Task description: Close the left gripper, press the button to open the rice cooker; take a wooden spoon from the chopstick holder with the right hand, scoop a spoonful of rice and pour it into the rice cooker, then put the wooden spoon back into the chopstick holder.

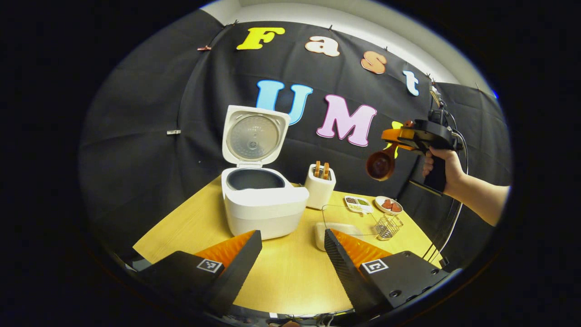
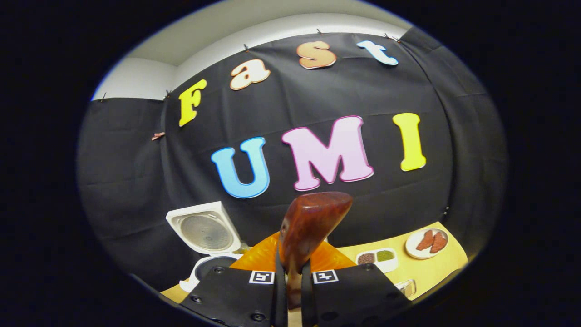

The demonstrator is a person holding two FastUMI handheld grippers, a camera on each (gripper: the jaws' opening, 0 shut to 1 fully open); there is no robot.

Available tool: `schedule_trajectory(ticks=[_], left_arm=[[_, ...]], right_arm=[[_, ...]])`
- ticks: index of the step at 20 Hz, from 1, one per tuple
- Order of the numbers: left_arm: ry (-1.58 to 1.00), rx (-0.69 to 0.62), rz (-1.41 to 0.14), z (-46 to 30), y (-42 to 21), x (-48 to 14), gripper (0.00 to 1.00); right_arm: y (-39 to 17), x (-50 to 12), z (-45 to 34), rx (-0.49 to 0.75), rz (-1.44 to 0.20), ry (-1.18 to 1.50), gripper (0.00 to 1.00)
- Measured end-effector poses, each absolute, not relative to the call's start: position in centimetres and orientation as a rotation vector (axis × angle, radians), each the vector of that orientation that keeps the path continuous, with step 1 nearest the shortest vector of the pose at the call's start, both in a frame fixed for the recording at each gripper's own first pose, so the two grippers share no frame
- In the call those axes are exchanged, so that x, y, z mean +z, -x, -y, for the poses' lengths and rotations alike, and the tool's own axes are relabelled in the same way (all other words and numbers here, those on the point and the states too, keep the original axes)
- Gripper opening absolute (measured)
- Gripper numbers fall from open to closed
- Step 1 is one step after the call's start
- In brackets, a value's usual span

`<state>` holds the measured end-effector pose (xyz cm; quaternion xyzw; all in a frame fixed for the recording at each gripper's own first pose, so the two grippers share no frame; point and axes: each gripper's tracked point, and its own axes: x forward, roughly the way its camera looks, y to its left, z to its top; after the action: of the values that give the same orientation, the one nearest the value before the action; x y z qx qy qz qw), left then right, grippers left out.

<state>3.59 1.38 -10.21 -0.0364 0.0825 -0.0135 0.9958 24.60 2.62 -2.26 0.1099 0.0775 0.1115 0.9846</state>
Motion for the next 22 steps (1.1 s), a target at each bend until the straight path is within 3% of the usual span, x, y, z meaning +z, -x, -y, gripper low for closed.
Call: schedule_trajectory(ticks=[12,22], left_arm=[[0.203,0.04,-0.133,7.9,-7.5,-7.0,0.96],[0.229,0.199,-0.119,8.8,-7.8,-5.6,0.95]], right_arm=[[-26.7,-12.9,17.9,-0.052,-0.312,-0.394,0.16],[-28.2,-26.5,22.0,-0.16,-0.528,-0.567,0.16]])
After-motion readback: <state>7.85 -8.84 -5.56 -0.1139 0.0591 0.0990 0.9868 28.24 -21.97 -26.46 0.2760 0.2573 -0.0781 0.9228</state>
